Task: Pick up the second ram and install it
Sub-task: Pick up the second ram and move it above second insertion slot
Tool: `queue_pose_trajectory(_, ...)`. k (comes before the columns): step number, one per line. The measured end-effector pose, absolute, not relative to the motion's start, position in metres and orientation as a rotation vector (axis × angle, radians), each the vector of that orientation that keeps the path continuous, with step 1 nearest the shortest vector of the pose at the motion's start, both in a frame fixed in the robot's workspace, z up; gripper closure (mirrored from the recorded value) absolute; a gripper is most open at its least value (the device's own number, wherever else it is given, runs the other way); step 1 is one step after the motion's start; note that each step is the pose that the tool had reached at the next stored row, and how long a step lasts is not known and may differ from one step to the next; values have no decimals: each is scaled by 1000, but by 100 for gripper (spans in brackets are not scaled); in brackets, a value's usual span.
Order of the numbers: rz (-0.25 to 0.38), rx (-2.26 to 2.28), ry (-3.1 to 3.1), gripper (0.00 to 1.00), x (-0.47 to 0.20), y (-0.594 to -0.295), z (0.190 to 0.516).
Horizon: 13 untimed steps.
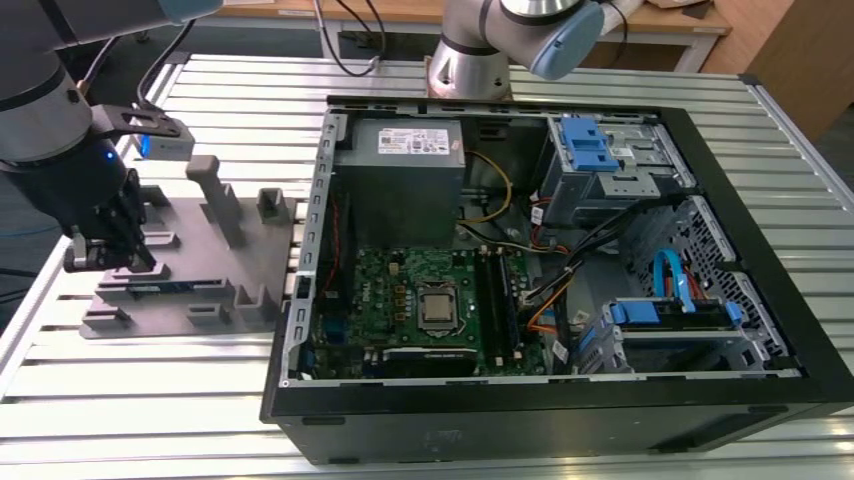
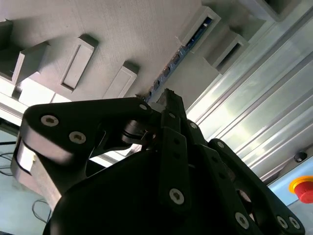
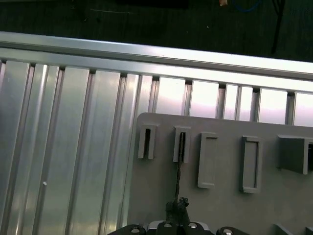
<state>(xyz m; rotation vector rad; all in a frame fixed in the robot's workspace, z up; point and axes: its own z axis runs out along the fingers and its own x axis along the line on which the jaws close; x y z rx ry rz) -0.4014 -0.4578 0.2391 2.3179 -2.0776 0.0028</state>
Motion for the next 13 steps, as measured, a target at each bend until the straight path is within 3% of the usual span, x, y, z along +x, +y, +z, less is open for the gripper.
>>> queue_pose_trajectory(4,3,2318,-2078,89,-401,-458,239)
queue_pose_trajectory(6,3,2318,-2078,77,-401,-458,239)
queue_pose_trajectory(9,3,2318,-2078,71,-401,-458,239)
queue_pose_trajectory(10,3,2318,-2078,65,-401,-458,239)
queue_pose_trajectory(13,-24,2332,-2090,65,-402,-458,238)
